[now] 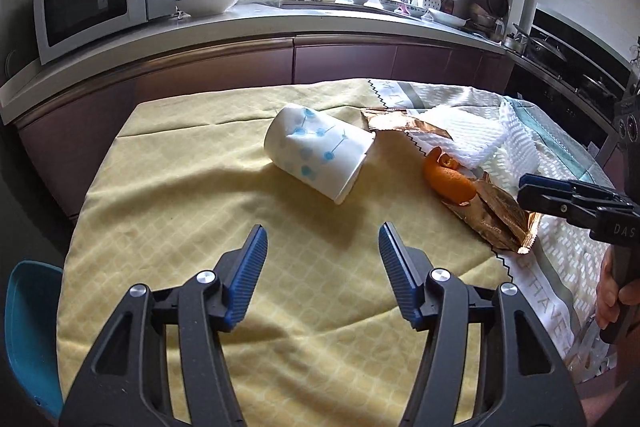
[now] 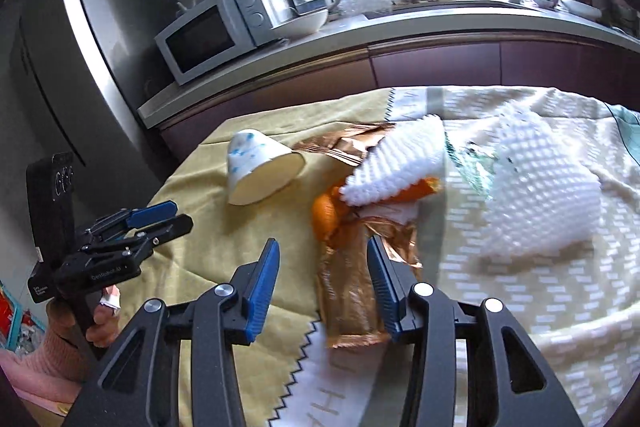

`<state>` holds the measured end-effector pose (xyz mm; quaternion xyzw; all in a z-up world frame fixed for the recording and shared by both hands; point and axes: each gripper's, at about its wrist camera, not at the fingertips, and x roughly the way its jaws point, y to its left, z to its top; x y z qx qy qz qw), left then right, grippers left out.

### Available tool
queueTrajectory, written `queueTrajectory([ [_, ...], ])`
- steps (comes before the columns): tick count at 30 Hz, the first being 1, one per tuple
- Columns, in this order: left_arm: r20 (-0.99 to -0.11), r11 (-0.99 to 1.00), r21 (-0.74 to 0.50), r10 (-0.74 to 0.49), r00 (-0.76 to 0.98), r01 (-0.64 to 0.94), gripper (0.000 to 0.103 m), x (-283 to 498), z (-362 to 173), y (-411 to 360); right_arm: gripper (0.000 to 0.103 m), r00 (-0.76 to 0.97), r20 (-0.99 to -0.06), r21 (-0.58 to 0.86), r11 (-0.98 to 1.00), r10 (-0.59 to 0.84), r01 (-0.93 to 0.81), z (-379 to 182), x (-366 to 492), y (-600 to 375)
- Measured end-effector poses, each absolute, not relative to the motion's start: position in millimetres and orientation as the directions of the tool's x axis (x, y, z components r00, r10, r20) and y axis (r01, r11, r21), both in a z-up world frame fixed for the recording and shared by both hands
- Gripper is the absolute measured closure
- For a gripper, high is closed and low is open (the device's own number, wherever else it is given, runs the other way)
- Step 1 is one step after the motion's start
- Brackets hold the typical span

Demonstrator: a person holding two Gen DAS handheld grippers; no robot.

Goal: Collect trash
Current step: 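Move both tools back over the table toward the remaining trash, then grasp the paper cup with the left tool while the right tool grasps the copper foil bag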

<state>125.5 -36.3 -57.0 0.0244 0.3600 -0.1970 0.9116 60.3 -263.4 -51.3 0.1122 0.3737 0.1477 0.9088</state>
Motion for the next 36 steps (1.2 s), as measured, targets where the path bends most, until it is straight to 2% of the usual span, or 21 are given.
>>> queueTrajectory([
  [3, -0.689, 0.926, -0.088, -0.322, 0.650, 0.366, 0.046, 143, -61, -47, 0.048, 0.669, -0.671, 0.313, 0.940, 0.320, -0.136, -63, 60, -281],
  [13, -0.737, 0.941, -0.089, -0.283, 0.614, 0.326, 0.049, 183, -69, -67, 0.047, 0.622, -0.700, 0.348, 0.928, 0.350, -0.130, -85, 60, -291],
  [18, -0.750, 0.944, -0.103, -0.281, 0.599, 0.314, 0.061, 191, -72, -70, 0.048, 0.613, -0.706, 0.339, 0.929, 0.355, -0.147, -84, 58, -287],
  [20, -0.751, 0.944, -0.106, -0.282, 0.597, 0.312, 0.066, 191, -72, -71, 0.049, 0.611, -0.707, 0.334, 0.930, 0.356, -0.154, -83, 57, -287],
  [23, -0.751, 0.942, -0.116, -0.291, 0.593, 0.315, 0.075, 190, -73, -72, 0.058, 0.608, -0.704, 0.348, 0.925, 0.366, -0.154, -84, 55, -290],
  [25, -0.752, 0.942, -0.123, -0.294, 0.589, 0.313, 0.080, 189, -73, -71, 0.069, 0.604, -0.702, 0.362, 0.920, 0.377, -0.153, -84, 54, -292],
  [29, -0.749, 0.944, -0.133, -0.296, 0.592, 0.303, 0.088, 186, -72, -66, 0.077, 0.601, -0.690, 0.402, 0.904, 0.403, -0.144, -85, 49, -300],
  [36, -0.732, 0.947, -0.138, -0.296, 0.613, 0.291, 0.094, 177, -64, -54, 0.077, 0.604, -0.675, 0.427, 0.892, 0.423, -0.148, -81, 38, -306],
])
